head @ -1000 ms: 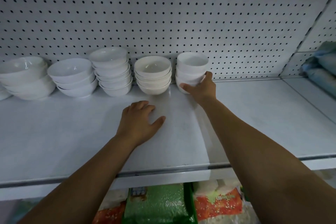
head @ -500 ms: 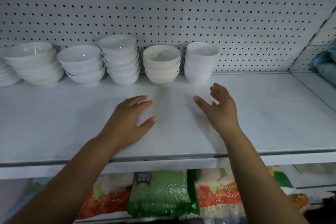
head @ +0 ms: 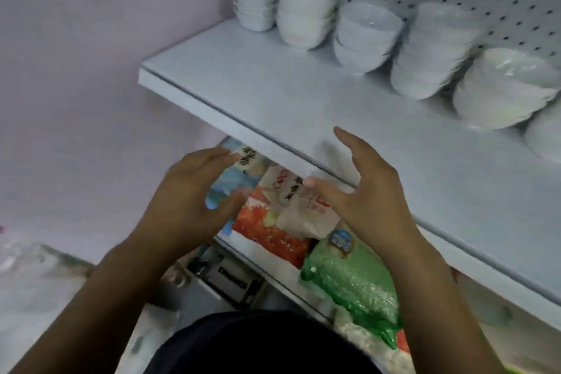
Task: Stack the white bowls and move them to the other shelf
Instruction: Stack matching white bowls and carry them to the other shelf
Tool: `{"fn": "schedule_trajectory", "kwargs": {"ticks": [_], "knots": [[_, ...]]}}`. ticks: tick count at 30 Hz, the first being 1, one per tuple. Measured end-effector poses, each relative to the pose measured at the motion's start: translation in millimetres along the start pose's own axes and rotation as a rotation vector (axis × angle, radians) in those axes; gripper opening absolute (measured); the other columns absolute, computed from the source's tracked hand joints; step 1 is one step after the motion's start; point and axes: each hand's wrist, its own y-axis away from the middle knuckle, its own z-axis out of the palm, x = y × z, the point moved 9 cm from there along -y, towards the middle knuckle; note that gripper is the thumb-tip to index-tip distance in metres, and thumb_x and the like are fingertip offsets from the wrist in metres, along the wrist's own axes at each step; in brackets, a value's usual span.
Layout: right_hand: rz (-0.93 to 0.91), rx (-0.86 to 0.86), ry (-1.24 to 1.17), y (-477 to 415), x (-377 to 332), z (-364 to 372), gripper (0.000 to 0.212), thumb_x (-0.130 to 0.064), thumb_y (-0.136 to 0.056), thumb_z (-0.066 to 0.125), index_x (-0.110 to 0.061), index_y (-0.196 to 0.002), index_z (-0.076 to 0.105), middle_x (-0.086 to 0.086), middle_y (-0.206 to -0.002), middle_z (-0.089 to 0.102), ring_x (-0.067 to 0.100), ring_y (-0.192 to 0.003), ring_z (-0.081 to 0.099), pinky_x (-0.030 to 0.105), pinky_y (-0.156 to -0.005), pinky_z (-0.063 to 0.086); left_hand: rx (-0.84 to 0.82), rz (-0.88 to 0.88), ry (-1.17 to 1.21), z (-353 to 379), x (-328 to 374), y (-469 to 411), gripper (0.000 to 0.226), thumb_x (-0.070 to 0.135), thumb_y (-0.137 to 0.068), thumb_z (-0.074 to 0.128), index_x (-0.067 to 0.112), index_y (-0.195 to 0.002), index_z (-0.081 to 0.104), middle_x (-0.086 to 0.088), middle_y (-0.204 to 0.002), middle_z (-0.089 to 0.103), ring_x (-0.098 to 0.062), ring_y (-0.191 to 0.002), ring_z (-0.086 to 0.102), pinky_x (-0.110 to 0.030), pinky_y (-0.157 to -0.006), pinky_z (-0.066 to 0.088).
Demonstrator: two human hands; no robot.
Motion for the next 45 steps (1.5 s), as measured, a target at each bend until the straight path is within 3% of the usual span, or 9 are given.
{"fn": "schedule_trajectory", "kwargs": {"ticks": [3,7,12,20,24,28,32,37,45], "knots": [[-0.108,-0.219,0.023,-8.4,-54.2,75.1,0.078,-0.032,-0.083,0.084,-0.028,-0.151,0.045,-0.022,-0.137,0.043,-0.017,-0.119,0.032,-0.005,-0.097,0.023,0.049,-0.173,-0.072,-47.8,-57.4,62.6,0.063,0.062,-0.090,0.055,0.021,-0.137,0.063,0.001,-0.140,0.062,-0.015,-0.130,0.052,-0.022,-0.108,0.033],[-0.297,-0.480,0.093,10.2,-133.4,184.8,0.084,-0.040,-0.084,0.082,-0.029,-0.154,0.038,-0.012,-0.154,0.040,0.000,-0.140,0.032,0.016,-0.112,0.024,0.134,-0.446,-0.113,-110.8,-123.9,161.9,0.063,0.063,-0.088,0.056,0.028,-0.140,0.059,0.007,-0.146,0.056,-0.012,-0.136,0.047,-0.027,-0.109,0.035],[-0.477,-0.724,0.077,67.4,-240.6,319.4,0.085,-0.046,-0.088,0.076,-0.032,-0.158,0.029,-0.013,-0.165,0.027,0.003,-0.150,0.020,0.015,-0.113,0.015,0.245,-0.673,-0.198,-202.4,-185.4,293.9,0.064,0.063,-0.088,0.057,0.025,-0.139,0.061,0.004,-0.144,0.058,-0.016,-0.134,0.050,-0.028,-0.107,0.036],[-0.807,-1.001,0.006,197.3,-413.3,477.1,0.084,-0.045,-0.085,0.080,-0.029,-0.156,0.036,-0.011,-0.160,0.036,0.009,-0.146,0.033,0.021,-0.113,0.027,0.472,-1.073,-0.346,-326.8,-225.3,502.3,0.068,0.061,-0.090,0.061,0.023,-0.145,0.054,0.005,-0.148,0.053,-0.017,-0.133,0.050,-0.034,-0.109,0.043],[-0.971,-1.126,-0.036,262.1,-483.1,521.8,0.081,-0.039,-0.081,0.085,-0.026,-0.150,0.045,-0.009,-0.153,0.044,0.010,-0.140,0.040,0.016,-0.103,0.028,0.597,-1.273,-0.381,-354.1,-208.6,586.8,0.070,0.059,-0.089,0.062,0.023,-0.148,0.051,0.005,-0.150,0.052,-0.018,-0.135,0.050,-0.037,-0.110,0.044],[-1.155,-1.260,-0.028,323.3,-528.8,554.6,0.079,-0.039,-0.080,0.087,-0.017,-0.147,0.050,0.000,-0.150,0.050,0.017,-0.140,0.044,0.034,-0.115,0.038,0.743,-1.451,-0.406,-360.9,-180.8,648.1,0.072,0.063,-0.087,0.057,0.027,-0.148,0.049,0.006,-0.148,0.053,-0.019,-0.137,0.047,-0.041,-0.112,0.042],[-1.359,-1.350,-0.049,379.4,-562.7,568.6,0.083,-0.043,-0.084,0.082,-0.020,-0.153,0.042,-0.002,-0.155,0.044,0.016,-0.144,0.038,0.016,-0.107,0.026,0.838,-1.616,-0.459,-358.8,-152.8,683.3,0.069,0.058,-0.090,0.061,0.030,-0.151,0.044,0.008,-0.150,0.050,-0.015,-0.138,0.044,-0.030,-0.108,0.037],[-1.503,-1.526,-0.084,439.6,-592.2,574.8,0.084,-0.044,-0.087,0.078,-0.024,-0.156,0.036,-0.007,-0.162,0.035,0.012,-0.149,0.030,0.025,-0.118,0.027,0.971,-1.811,-0.485,-362.1,-119.7,719.9,0.072,0.061,-0.091,0.057,0.032,-0.154,0.039,0.011,-0.152,0.046,-0.011,-0.140,0.041,-0.033,-0.112,0.036],[-1.646,-1.649,-0.111,532.0,-615.4,590.5,0.081,-0.044,-0.087,0.078,-0.026,-0.155,0.038,-0.011,-0.160,0.037,0.011,-0.148,0.032,0.021,-0.113,0.027,1.248,-1.957,-0.503,-356.9,-67.9,783.7,0.072,0.059,-0.089,0.061,0.031,-0.153,0.041,0.008,-0.148,0.051,-0.015,-0.140,0.044,-0.035,-0.111,0.038]]}}
